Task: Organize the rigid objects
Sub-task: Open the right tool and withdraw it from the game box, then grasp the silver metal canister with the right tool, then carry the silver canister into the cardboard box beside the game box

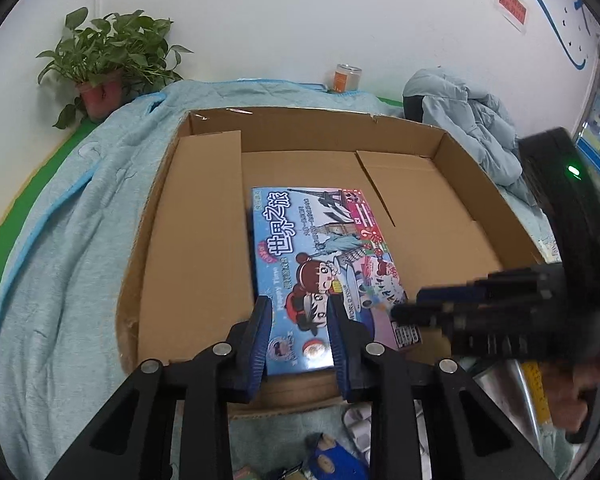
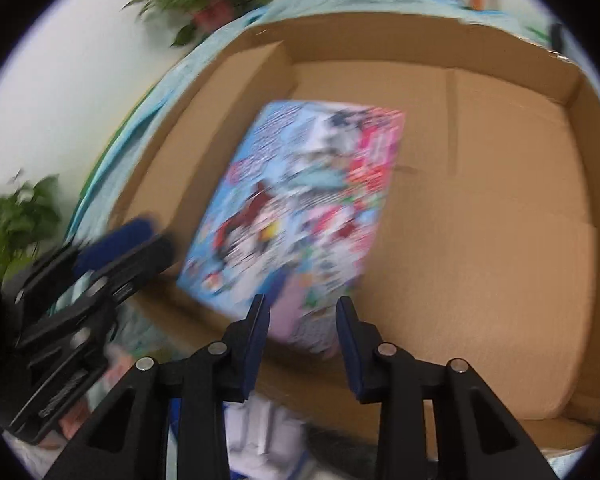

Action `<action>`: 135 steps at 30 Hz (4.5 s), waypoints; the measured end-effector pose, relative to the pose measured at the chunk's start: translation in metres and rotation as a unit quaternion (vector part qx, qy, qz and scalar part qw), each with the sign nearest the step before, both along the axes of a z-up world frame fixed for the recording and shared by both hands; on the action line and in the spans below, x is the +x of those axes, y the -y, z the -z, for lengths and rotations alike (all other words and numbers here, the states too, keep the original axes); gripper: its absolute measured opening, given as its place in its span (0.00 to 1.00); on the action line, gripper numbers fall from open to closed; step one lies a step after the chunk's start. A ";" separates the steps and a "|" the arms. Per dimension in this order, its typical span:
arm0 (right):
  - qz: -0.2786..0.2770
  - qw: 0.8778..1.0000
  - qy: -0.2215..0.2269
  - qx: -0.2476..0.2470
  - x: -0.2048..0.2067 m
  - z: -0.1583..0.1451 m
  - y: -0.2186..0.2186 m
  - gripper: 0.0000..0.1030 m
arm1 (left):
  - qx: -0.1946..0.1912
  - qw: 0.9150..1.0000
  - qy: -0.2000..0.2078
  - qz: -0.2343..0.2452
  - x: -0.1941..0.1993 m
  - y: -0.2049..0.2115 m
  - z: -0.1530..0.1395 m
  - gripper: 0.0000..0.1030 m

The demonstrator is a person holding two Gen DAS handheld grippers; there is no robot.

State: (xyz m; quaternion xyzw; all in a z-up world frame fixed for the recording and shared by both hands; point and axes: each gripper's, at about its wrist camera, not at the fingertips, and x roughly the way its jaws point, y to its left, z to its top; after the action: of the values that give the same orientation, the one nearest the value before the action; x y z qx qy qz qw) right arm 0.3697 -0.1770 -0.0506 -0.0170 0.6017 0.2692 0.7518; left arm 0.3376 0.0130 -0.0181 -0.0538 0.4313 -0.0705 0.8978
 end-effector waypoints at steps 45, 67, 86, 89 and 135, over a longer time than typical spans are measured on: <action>0.115 0.964 0.240 0.007 -0.185 -0.084 0.113 0.97 | -0.098 0.991 0.087 0.009 -0.163 0.059 -0.044 0.99; 0.096 0.990 0.043 0.092 -0.197 -0.014 0.112 0.79 | -0.187 0.966 -0.146 0.101 -0.106 0.125 0.043 0.74; 0.098 0.979 -0.075 0.162 -0.201 -0.001 0.181 0.78 | -0.189 0.952 -0.186 0.151 -0.123 0.142 0.055 0.86; 0.079 0.978 -0.076 0.175 -0.200 0.004 0.168 0.74 | -0.187 0.953 -0.190 0.147 -0.118 0.143 0.061 0.87; -0.014 0.979 0.161 0.127 -0.111 -0.127 0.102 0.76 | -0.193 0.974 0.054 0.108 -0.065 0.109 -0.124 0.77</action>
State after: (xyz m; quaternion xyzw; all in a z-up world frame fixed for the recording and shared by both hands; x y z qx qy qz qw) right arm 0.2585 -0.2792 0.0769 0.0269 0.4336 0.3479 0.8308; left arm 0.2723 -0.0958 0.1055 -0.1754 0.3640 -0.2520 0.8793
